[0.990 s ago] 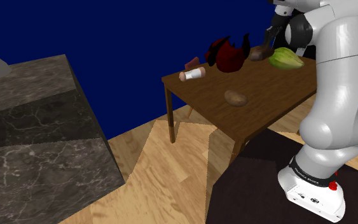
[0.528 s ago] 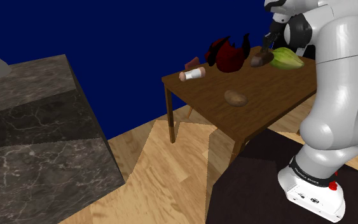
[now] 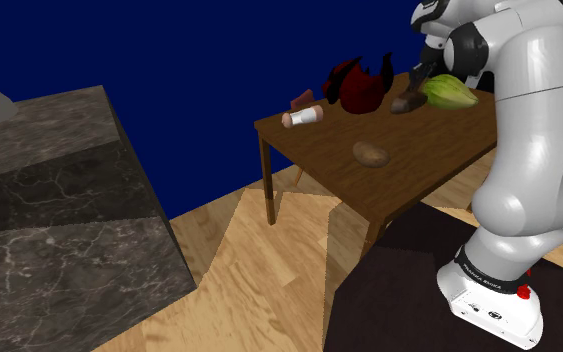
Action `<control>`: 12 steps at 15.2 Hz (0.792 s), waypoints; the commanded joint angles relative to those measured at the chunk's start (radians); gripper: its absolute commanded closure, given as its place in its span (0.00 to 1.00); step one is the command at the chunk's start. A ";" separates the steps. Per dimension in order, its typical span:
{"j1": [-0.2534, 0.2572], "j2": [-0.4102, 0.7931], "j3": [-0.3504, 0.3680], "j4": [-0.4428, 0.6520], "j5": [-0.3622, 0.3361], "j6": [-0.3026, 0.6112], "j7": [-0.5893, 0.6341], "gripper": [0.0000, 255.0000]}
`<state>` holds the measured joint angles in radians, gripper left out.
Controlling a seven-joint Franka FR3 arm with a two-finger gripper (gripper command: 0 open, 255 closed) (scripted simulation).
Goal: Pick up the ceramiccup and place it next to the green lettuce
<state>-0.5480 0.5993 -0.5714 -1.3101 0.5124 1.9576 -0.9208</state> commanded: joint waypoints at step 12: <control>0.006 0.041 0.024 -0.110 0.041 0.141 -0.050 1.00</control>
<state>-0.5395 0.6126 -0.5563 -1.3999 0.5498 2.1033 -0.9652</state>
